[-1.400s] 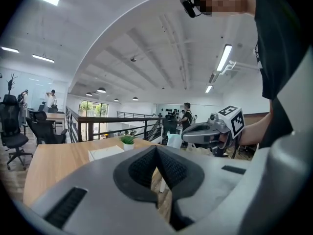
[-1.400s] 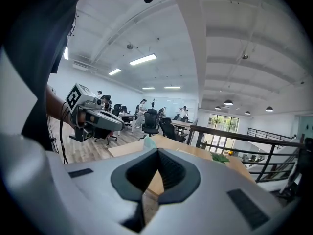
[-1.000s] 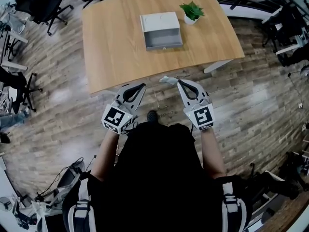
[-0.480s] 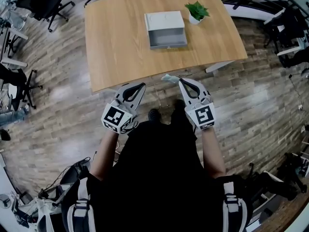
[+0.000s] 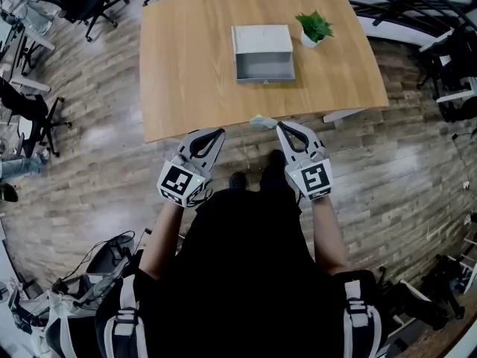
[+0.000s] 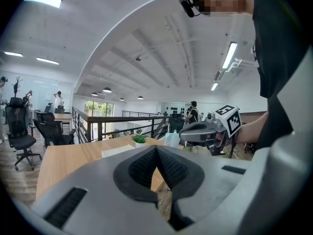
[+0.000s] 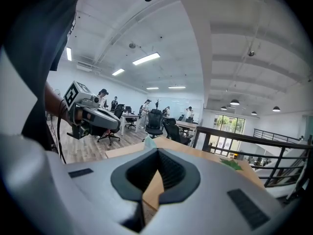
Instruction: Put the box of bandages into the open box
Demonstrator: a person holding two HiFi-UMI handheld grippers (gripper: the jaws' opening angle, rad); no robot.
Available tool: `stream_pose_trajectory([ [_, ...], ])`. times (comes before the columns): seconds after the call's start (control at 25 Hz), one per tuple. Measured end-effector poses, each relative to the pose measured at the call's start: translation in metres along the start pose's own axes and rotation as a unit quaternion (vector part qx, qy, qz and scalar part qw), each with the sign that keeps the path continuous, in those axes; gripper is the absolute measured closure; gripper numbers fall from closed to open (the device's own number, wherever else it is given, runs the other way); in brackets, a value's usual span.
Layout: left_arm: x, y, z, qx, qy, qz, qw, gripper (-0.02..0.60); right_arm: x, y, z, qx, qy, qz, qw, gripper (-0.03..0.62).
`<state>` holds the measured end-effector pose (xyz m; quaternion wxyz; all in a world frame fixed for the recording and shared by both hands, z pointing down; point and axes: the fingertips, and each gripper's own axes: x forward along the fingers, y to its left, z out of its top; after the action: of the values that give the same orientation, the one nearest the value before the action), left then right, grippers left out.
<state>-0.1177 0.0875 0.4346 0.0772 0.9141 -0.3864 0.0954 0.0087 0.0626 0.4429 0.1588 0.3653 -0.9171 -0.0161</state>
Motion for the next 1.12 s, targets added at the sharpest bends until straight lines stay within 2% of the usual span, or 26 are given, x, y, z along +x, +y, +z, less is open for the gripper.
stream_pose_trajectory([
  [0.24, 0.027, 0.008, 0.011, -0.005, -0.002, 0.032, 0.9995, 0.56, 0.012, -0.03, 0.001, -0.006, -0.011, 0.03, 0.999, 0.569],
  [0.6, 0.077, -0.005, 0.025, -0.015, -0.002, 0.081, 0.9966, 0.56, 0.016, -0.088, -0.005, -0.014, -0.017, 0.08, 0.997, 0.569],
  [1.12, 0.134, -0.029, 0.029, -0.034, -0.013, 0.165, 0.9856, 0.56, 0.013, -0.146, -0.027, -0.04, -0.022, 0.163, 0.986, 0.569],
])
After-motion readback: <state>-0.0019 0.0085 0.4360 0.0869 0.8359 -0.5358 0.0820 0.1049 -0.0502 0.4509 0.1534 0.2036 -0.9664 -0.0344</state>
